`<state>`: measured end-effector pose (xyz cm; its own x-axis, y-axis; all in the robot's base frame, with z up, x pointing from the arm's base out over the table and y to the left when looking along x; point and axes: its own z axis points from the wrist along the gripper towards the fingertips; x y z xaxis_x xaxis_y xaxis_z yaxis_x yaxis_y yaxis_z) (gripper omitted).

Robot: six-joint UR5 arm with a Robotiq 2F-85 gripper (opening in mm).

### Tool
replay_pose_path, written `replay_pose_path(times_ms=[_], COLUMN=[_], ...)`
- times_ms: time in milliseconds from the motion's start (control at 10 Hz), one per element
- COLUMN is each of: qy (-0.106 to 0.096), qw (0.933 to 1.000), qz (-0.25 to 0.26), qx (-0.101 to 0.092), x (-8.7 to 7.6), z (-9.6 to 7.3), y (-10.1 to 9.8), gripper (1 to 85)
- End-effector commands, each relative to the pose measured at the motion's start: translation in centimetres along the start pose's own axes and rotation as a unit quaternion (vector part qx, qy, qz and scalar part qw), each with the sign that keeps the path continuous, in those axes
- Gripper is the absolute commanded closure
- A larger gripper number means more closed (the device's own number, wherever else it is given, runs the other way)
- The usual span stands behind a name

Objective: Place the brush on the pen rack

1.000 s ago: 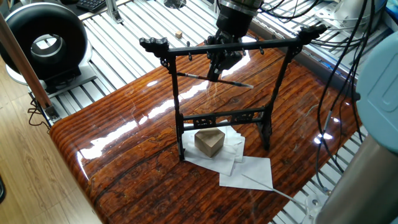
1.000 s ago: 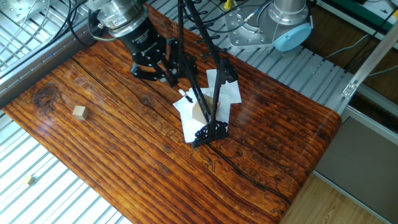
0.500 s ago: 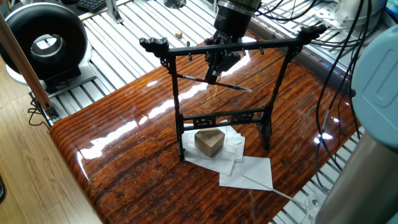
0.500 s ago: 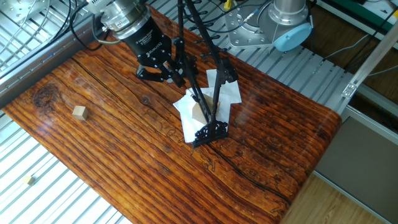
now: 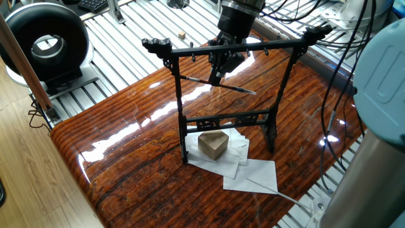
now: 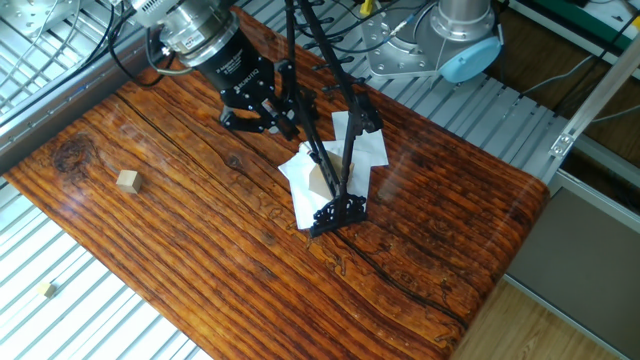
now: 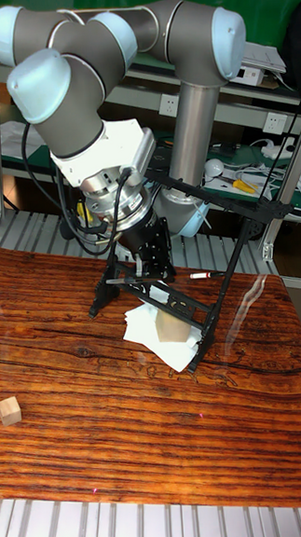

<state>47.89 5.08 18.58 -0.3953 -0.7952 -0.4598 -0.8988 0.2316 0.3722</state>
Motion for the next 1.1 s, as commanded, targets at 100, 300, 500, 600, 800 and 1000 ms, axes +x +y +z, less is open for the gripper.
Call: replay_pose_path(times_ms=[100, 300, 500, 600, 800, 1000], qy=[0.000, 0.002, 0.001, -0.002, -0.004, -0.002], qw=[1.0000, 1.0000, 0.9999, 0.9997, 0.9997, 0.9998], qz=[0.002, -0.003, -0.004, -0.008, -0.003, -0.001], qx=[0.003, 0.000, -0.013, -0.023, -0.025, -0.021], x=[-0.05, 0.03, 0.14, 0.01, -0.11, 0.08], z=[0.00, 0.15, 0.09, 0.19, 0.31, 0.29], y=[-0.88, -1.26, -0.85, -0.86, -1.10, -1.26], gripper=[84.7, 84.7, 84.7, 84.7, 84.7, 84.7])
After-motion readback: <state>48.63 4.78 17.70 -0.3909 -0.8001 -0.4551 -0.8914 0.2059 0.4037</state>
